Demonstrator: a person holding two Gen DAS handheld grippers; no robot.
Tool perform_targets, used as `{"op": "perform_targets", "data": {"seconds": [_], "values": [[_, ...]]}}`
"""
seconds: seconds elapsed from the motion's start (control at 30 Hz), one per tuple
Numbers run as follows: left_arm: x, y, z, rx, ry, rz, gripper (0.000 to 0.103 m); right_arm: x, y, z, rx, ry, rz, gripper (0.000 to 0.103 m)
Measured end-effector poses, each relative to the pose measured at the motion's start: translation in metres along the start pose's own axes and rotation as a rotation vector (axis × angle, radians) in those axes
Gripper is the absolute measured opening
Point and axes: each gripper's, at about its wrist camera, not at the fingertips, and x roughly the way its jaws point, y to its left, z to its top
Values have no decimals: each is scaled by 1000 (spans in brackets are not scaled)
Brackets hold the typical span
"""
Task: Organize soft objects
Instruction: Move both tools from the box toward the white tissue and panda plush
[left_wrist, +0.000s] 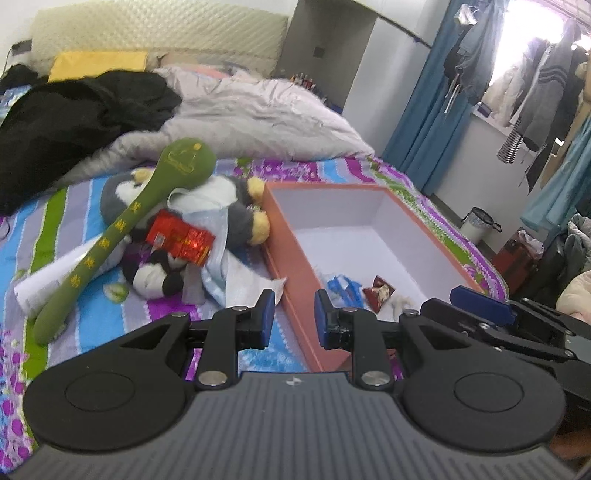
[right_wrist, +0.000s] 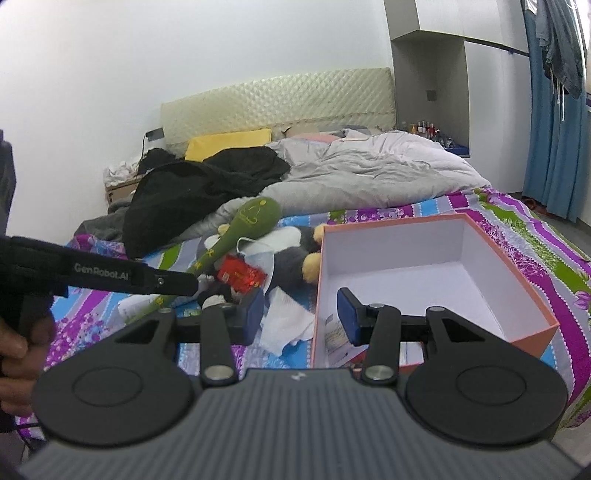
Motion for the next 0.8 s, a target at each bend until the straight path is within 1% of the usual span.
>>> {"op": "perform_targets", "data": {"seconds": [0.13, 0.33, 0.63, 0.8], "values": [[1, 9, -4, -20, 0, 5, 27, 3, 9, -5, -12, 13, 1, 47], [-3, 15, -13, -17, -2, 21, 27, 5, 19, -16, -29, 39, -3, 47], [-9, 33, -37, -45, 26, 41, 27, 11, 35, -38, -41, 114, 11, 47], [-6, 45, -57, -64, 41, 69, 27, 17, 45, -53, -57, 178, 20, 47]]}}
